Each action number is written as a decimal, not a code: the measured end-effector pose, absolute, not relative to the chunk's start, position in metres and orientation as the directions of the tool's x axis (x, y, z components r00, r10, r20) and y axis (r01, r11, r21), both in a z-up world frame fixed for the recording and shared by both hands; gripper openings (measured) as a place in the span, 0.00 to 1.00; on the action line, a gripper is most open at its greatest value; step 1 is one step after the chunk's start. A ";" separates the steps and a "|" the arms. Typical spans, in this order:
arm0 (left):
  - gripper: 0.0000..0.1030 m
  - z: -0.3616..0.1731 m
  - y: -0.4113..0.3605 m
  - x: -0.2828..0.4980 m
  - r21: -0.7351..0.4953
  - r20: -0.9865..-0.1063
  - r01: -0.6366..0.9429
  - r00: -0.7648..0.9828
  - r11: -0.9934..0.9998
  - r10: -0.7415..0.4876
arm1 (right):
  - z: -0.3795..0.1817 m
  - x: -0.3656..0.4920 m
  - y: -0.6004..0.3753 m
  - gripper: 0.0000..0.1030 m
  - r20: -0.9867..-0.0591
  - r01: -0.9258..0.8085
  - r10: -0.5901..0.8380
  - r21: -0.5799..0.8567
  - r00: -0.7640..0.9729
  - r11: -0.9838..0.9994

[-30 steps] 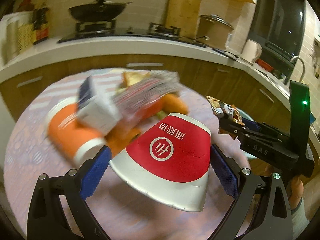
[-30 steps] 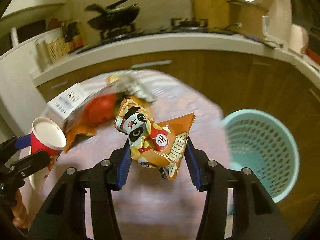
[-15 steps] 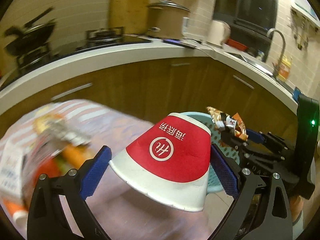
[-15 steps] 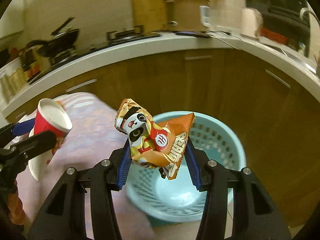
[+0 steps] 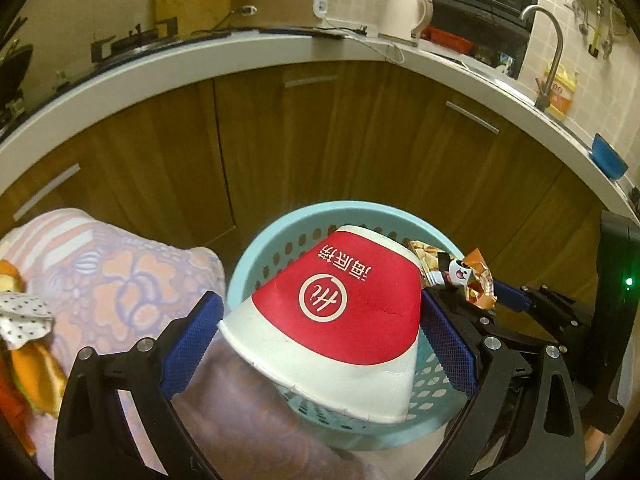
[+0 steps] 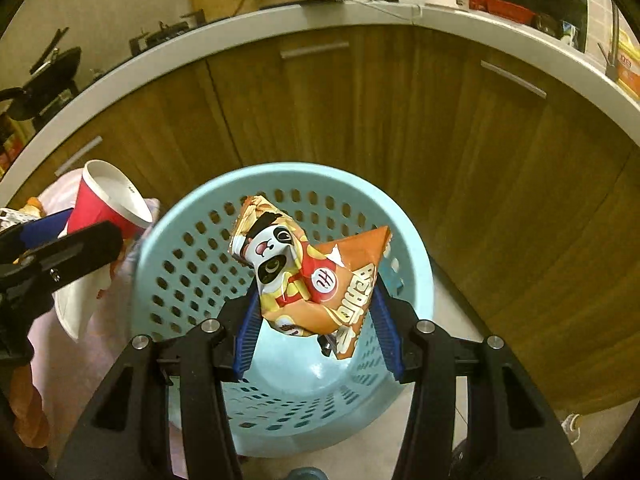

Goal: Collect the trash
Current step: 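Carry both items over the blue basket and open both grippers to drop them, then return to the table and grasp the orange soy-milk cup with the left gripper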

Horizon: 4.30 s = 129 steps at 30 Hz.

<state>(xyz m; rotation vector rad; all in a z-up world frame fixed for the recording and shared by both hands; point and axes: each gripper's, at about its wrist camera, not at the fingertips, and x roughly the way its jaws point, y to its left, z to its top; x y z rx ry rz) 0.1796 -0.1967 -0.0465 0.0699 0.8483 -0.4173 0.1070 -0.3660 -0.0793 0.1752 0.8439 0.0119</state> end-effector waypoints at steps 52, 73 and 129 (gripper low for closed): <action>0.92 -0.022 -0.146 0.146 -0.251 -0.659 0.344 0.624 0.905 -0.420 | -0.042 0.070 -0.366 0.77 -0.692 0.060 0.095 0.197 0.716 0.979; 0.92 0.032 0.085 -0.014 -0.188 -0.508 -0.302 0.844 0.935 0.171 | 0.005 0.024 -0.154 0.54 -0.515 -0.395 0.445 0.210 0.732 0.894; 0.54 -0.038 0.211 -0.018 -0.309 -0.685 -0.399 0.723 0.863 0.090 | 0.021 -0.001 -0.055 0.54 -0.551 -0.577 0.539 0.122 0.637 0.808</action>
